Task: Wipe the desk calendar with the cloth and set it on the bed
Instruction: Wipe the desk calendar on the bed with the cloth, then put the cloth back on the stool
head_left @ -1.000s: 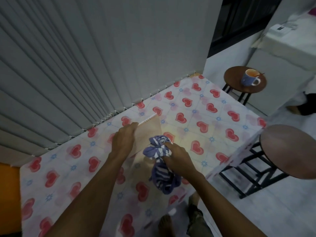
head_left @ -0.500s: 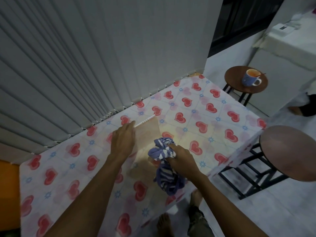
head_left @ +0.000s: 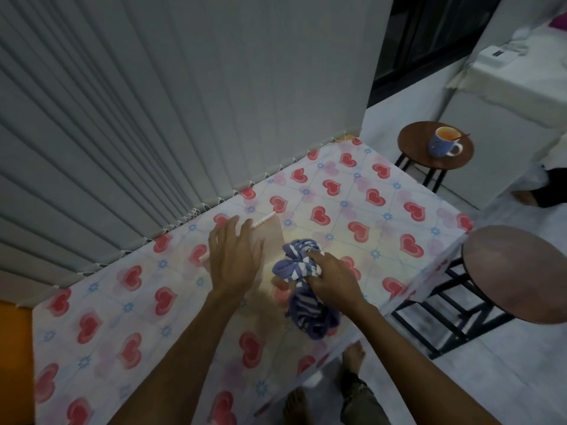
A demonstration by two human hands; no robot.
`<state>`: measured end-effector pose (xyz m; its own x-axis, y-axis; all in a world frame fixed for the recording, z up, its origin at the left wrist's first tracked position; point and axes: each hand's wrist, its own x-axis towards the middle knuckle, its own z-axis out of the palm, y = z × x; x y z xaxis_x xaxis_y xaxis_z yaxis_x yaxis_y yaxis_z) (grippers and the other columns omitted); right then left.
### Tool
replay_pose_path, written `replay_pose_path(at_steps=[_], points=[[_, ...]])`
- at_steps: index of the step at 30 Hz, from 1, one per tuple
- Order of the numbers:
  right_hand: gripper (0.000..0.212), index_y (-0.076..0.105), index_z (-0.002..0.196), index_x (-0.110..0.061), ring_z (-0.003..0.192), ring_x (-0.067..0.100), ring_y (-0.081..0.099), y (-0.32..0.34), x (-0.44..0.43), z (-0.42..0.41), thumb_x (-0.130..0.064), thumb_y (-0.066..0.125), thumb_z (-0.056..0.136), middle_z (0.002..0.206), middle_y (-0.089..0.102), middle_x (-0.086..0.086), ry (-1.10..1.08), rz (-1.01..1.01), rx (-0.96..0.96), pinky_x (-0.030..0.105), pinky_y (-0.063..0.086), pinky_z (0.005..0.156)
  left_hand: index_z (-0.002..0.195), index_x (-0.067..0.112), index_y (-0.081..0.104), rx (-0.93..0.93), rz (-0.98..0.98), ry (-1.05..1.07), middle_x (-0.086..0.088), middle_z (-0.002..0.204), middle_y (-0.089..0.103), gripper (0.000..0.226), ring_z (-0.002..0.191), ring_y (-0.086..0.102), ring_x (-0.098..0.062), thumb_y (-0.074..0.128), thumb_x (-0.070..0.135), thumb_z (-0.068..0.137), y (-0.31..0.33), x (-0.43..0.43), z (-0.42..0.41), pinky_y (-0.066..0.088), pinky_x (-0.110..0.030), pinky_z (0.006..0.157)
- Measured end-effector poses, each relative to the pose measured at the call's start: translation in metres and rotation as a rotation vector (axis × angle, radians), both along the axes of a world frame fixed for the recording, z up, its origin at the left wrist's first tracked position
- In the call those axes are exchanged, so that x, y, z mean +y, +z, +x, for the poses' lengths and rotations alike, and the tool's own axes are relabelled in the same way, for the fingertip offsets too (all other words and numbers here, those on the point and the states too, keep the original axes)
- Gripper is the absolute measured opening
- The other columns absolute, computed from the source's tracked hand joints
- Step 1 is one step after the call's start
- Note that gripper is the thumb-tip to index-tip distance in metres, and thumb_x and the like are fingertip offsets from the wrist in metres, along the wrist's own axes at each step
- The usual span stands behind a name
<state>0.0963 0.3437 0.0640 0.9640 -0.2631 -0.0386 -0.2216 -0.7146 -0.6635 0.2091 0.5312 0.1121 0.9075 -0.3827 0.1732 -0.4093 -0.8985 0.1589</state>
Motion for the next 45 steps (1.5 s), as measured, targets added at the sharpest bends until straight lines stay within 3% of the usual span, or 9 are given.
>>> replay_pose_path(at_steps=[7, 13, 17, 20, 23, 30, 34, 37, 45], points=[[0.047, 0.052, 0.134, -0.026, 0.096, 0.036, 0.061, 0.024, -0.085, -0.040, -0.028, 0.058, 0.088, 0.118, 0.062, 0.011, -0.139, -0.161, 0.027, 0.034, 0.043, 0.066, 0.141, 0.014, 0.048, 0.086, -0.147, -0.349, -0.013, 0.142, 0.053, 0.053, 0.129, 0.050, -0.031, 0.057, 0.038, 0.095, -0.008, -0.114, -0.053, 0.040, -0.042, 0.107], [0.044, 0.054, 0.130, -0.023, 0.092, 0.039, 0.061, 0.045, -0.188, -0.095, -0.024, 0.058, 0.086, 0.115, 0.062, 0.013, -0.271, -0.294, 0.129, 0.044, 0.053, 0.069, 0.141, 0.014, 0.049, 0.082, -0.057, -0.547, -0.015, 0.142, 0.054, 0.060, 0.131, 0.049, -0.033, 0.047, 0.051, 0.094, -0.014, -0.219, -0.080, 0.037, -0.049, 0.109], [0.020, 0.056, 0.104, -0.014, 0.077, 0.031, 0.052, 0.045, -0.265, -0.133, -0.011, 0.055, 0.085, 0.093, 0.059, 0.008, -0.326, -0.239, 0.116, 0.044, 0.047, 0.065, 0.152, 0.023, 0.034, 0.174, 0.033, -0.664, -0.012, 0.157, 0.037, 0.072, 0.146, 0.030, -0.032, 0.037, 0.062, 0.093, -0.024, -0.299, -0.109, 0.021, -0.049, 0.119], [0.020, 0.055, 0.104, -0.014, 0.073, 0.029, 0.050, 0.032, -0.329, -0.161, -0.011, 0.055, 0.084, 0.087, 0.055, 0.006, -0.403, -0.301, 0.147, 0.034, 0.033, 0.057, 0.145, 0.019, 0.048, 0.200, 0.060, -0.736, -0.018, 0.147, 0.050, 0.078, 0.136, 0.046, -0.039, 0.060, 0.063, 0.082, -0.029, -0.369, -0.133, 0.035, -0.056, 0.111], [0.036, 0.053, 0.119, -0.019, 0.080, 0.032, 0.056, 0.013, -0.393, -0.180, -0.021, 0.057, 0.083, 0.101, 0.058, 0.011, -0.482, -0.349, 0.270, 0.036, 0.039, 0.056, 0.141, 0.016, 0.053, 0.223, 0.090, -0.808, -0.019, 0.140, 0.056, 0.083, 0.129, 0.052, -0.041, 0.071, 0.062, 0.074, -0.040, -0.436, -0.156, 0.042, -0.058, 0.106], [0.057, 0.042, 0.138, -0.024, 0.106, 0.040, 0.057, -0.048, -0.492, -0.182, -0.029, 0.060, 0.085, 0.130, 0.052, 0.017, -0.466, -0.268, 0.439, 0.043, 0.051, 0.075, 0.153, 0.025, 0.027, 0.264, 0.179, -0.814, -0.016, 0.158, 0.031, 0.080, 0.145, 0.026, -0.037, 0.037, 0.070, 0.087, -0.074, -0.537, -0.179, 0.025, -0.053, 0.117], [0.076, 0.015, 0.155, -0.027, 0.138, 0.046, 0.033, -0.084, -0.506, -0.180, -0.047, 0.055, 0.094, 0.161, 0.015, 0.022, -0.439, -0.269, 0.635, 0.058, 0.039, 0.103, 0.155, 0.026, 0.021, 0.305, 0.224, -0.767, -0.014, 0.161, 0.025, 0.083, 0.149, 0.020, -0.034, 0.033, 0.073, 0.089, -0.090, -0.558, -0.174, 0.019, -0.051, 0.119], [0.087, -0.002, 0.158, -0.029, 0.148, 0.046, 0.007, -0.111, -0.497, -0.191, -0.056, 0.052, 0.095, 0.164, -0.003, 0.021, -0.401, -0.303, 0.708, 0.065, 0.021, 0.114, 0.155, 0.025, 0.022, 0.341, 0.221, -0.728, -0.014, 0.161, 0.026, 0.083, 0.149, 0.018, -0.033, 0.036, 0.072, 0.088, -0.096, -0.563, -0.171, 0.015, -0.051, 0.118], [0.088, -0.009, 0.157, -0.031, 0.149, 0.046, 0.007, -0.124, -0.493, -0.196, -0.060, 0.047, 0.095, 0.164, -0.002, 0.023, -0.393, -0.322, 0.696, 0.062, 0.022, 0.115, 0.156, 0.026, 0.020, 0.365, 0.248, -0.667, -0.015, 0.162, 0.023, 0.083, 0.149, 0.018, -0.033, 0.039, 0.070, 0.089, -0.102, -0.557, -0.171, 0.016, -0.052, 0.120]])
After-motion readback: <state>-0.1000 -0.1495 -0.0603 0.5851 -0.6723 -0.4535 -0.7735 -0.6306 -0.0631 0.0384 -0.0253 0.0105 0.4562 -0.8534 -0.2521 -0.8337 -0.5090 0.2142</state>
